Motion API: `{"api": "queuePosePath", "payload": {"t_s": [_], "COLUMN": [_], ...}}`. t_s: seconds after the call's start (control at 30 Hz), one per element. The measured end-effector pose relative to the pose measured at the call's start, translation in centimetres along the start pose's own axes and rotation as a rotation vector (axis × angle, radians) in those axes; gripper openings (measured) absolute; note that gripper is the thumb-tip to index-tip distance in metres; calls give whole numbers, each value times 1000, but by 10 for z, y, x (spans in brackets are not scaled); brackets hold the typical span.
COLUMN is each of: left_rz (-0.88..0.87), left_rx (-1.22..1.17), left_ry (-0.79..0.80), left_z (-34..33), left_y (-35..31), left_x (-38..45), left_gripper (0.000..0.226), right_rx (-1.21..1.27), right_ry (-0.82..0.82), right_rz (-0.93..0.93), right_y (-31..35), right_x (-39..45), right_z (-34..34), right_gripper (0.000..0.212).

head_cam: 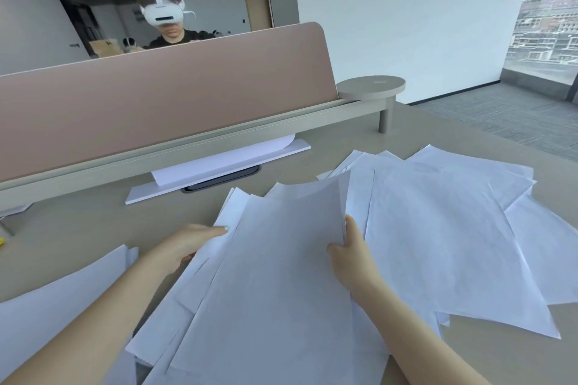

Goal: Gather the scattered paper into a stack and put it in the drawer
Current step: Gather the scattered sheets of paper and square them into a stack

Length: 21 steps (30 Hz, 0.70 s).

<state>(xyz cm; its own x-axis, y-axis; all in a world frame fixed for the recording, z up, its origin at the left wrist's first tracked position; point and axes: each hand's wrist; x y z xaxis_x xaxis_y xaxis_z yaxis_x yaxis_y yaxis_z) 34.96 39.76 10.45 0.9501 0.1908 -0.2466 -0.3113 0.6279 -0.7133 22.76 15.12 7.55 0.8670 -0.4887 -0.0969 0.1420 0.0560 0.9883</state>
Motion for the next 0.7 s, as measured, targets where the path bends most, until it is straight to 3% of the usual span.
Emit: {"api": "queuePosePath", "payload": {"t_s": [0.17, 0.27, 0.37, 0.4, 0.5, 0.57, 0.7], "left_rz": [-99, -105, -149, -173, -321, -447, -550], "left_rx": [-173, -155, -297, -356, -490, -520, -651], "left_ry": [129, 229, 132, 83, -84, -199, -293], "left_z": [1, 4, 10, 14, 27, 39, 62], "left_y": [3, 16, 22, 22, 14, 5, -13], "left_x": [-27, -45, -63, -70, -97, -116, -141], "left_gripper": [11, 30, 67, 66, 19, 17, 16], "right_rx": [59, 119, 211, 253, 333, 303, 280], "right_ry": [-38, -52, -63, -71, -41, -4, -9], "right_rz": [74, 134, 165, 164, 139, 142, 253], "right_y": [0, 2, 12, 16, 28, 39, 80], "right_x": [-6, -12, -18, -21, -32, -42, -66], "right_z": [0, 2, 4, 5, 5, 3, -5], "right_gripper": [45, 41, 30, 29, 39, 35, 5]}}
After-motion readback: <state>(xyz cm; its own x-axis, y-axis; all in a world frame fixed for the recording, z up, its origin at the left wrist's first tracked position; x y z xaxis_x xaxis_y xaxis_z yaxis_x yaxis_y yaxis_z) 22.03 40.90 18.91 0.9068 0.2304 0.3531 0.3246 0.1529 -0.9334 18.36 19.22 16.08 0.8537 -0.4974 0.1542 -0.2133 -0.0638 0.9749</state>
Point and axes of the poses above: each hand's wrist, its own x-axis towards the middle knuckle, its own z-axis out of the back of the hand, y = z × x, and after that the axes turned 12 degrees about -y, right-handed
